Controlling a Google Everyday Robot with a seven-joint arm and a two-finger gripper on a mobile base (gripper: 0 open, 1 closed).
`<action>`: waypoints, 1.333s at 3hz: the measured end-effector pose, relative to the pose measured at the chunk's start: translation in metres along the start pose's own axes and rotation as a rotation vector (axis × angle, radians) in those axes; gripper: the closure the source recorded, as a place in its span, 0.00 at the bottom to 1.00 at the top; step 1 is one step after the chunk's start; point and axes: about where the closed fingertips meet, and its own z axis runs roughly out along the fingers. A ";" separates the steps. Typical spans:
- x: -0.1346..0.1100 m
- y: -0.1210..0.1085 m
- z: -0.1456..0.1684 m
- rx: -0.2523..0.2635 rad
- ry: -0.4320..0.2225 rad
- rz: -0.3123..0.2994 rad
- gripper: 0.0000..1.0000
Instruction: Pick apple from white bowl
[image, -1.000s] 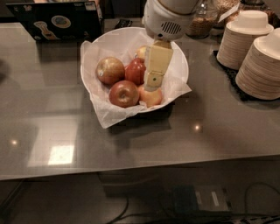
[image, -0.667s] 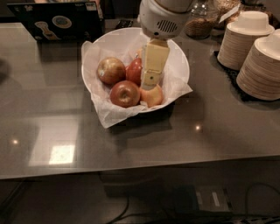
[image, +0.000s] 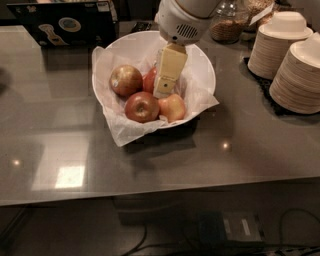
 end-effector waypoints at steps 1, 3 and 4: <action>-0.009 -0.011 0.014 0.000 -0.040 -0.003 0.07; -0.018 -0.025 0.043 -0.014 -0.097 -0.009 0.30; -0.023 -0.029 0.055 -0.027 -0.122 -0.014 0.30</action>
Offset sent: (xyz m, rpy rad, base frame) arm 0.0413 0.0280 -0.0213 0.0921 0.0081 0.0352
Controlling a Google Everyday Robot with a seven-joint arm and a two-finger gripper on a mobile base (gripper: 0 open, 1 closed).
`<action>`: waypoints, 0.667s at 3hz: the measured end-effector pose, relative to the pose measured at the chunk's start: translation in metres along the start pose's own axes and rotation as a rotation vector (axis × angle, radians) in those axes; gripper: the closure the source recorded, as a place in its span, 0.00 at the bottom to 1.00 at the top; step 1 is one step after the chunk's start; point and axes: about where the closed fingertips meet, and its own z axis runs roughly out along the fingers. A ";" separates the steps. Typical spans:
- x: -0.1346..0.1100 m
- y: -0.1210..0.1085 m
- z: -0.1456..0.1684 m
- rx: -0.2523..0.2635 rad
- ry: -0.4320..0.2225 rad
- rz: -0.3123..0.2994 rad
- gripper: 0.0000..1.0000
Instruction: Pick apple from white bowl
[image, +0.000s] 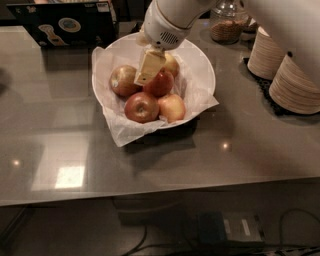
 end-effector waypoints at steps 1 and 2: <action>-0.009 -0.002 0.013 -0.021 -0.027 -0.017 0.30; -0.020 0.000 0.031 -0.056 -0.056 -0.034 0.29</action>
Offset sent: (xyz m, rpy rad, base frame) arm 0.0102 0.0515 -0.0238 0.0519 0.0530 0.1189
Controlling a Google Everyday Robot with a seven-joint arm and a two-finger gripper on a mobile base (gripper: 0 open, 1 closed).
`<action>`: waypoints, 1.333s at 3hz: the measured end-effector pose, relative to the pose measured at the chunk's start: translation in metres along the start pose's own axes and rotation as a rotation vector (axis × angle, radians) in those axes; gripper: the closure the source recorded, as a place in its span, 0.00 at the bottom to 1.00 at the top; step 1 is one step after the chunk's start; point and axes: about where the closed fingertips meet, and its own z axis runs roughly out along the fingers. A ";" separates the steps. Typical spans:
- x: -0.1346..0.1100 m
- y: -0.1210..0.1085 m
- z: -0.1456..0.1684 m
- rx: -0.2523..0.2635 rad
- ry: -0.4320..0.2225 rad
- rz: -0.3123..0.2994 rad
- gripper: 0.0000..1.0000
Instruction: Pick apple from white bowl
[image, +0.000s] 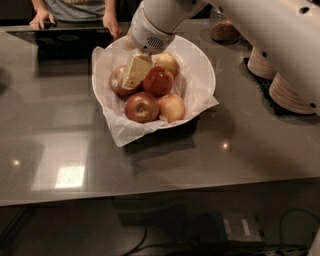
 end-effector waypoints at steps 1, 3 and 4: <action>-0.001 0.001 0.016 -0.021 -0.019 0.006 0.30; 0.004 0.010 0.040 -0.056 -0.027 0.029 0.29; 0.009 0.012 0.048 -0.062 -0.020 0.041 0.29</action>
Offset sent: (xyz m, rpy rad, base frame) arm 0.0055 0.0175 -0.0389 0.0358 0.0697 0.0105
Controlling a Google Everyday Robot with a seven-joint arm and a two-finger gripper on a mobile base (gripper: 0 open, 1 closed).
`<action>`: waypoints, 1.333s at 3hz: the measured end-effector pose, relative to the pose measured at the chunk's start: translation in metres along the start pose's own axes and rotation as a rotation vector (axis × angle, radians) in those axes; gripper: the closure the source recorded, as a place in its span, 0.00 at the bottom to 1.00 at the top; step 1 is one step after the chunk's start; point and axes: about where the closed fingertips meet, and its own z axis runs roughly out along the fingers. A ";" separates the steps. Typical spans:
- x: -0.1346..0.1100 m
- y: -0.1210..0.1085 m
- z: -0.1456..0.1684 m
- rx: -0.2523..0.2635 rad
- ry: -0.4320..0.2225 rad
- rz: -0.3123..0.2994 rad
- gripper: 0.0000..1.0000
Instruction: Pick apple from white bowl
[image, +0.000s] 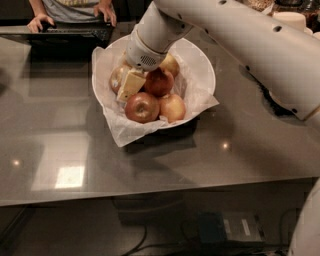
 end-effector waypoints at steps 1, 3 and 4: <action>0.006 0.000 0.008 -0.004 0.013 0.009 0.29; 0.012 0.000 0.015 -0.008 0.028 0.019 0.71; 0.011 -0.002 0.014 -0.007 0.028 0.019 0.95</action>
Offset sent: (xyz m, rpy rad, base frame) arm 0.0102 -0.0071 -0.0304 -0.0419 0.0240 -0.0402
